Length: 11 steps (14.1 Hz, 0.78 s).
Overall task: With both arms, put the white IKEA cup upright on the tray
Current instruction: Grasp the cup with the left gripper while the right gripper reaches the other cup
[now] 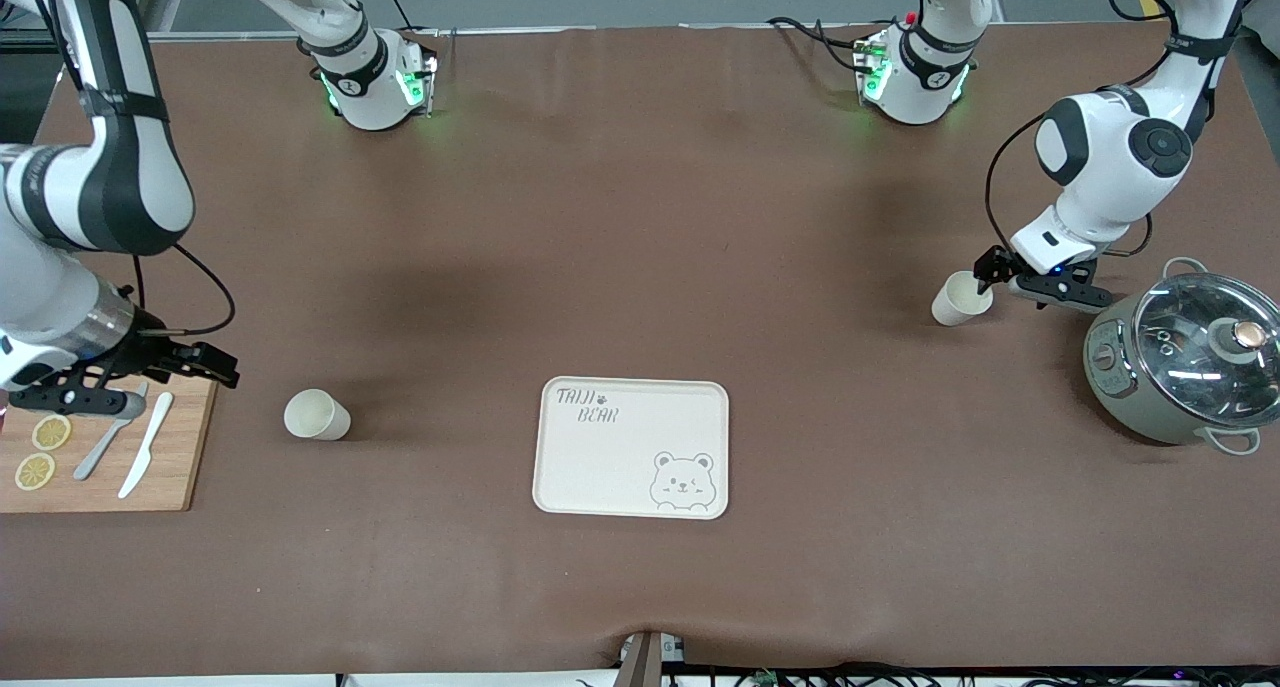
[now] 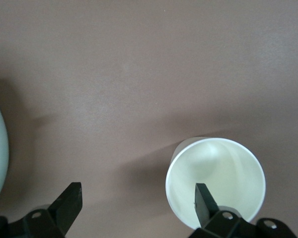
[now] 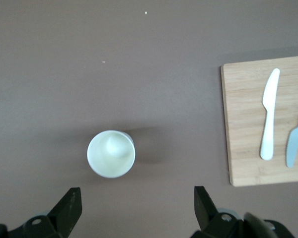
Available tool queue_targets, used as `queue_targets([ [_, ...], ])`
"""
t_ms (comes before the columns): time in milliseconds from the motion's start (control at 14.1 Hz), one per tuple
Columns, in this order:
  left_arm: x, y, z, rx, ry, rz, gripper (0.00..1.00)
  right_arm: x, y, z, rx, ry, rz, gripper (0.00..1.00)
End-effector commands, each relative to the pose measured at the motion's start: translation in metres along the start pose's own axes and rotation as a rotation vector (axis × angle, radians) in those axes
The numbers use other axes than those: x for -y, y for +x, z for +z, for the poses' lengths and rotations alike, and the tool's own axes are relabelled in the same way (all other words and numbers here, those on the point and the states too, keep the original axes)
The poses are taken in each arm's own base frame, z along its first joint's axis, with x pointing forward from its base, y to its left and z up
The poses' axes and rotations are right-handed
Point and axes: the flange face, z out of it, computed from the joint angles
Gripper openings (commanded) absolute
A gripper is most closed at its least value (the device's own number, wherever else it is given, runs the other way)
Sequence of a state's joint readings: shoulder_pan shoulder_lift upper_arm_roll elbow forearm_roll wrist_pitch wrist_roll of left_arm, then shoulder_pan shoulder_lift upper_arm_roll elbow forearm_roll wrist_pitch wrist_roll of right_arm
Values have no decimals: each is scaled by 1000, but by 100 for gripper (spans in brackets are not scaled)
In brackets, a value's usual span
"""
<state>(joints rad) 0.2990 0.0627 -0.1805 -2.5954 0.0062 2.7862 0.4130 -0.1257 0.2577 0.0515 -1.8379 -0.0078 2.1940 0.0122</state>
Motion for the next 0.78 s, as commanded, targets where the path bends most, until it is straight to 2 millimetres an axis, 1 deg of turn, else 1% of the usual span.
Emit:
queue_targets([
  [0,-2,0,11,-23,4,17,100,1,1,19,-26,-9,-16,100],
  [283,-3,-4,26,-41,4,15,100,0,7,46,-45,-6,-17,100],
  [425,-5,-3,28,-44,2,17,100,0,6,58,-49,-5,-17,100],
  [708,-8,-2,29,-43,0,25,100,2,0,91,-89,-1,-21,100],
])
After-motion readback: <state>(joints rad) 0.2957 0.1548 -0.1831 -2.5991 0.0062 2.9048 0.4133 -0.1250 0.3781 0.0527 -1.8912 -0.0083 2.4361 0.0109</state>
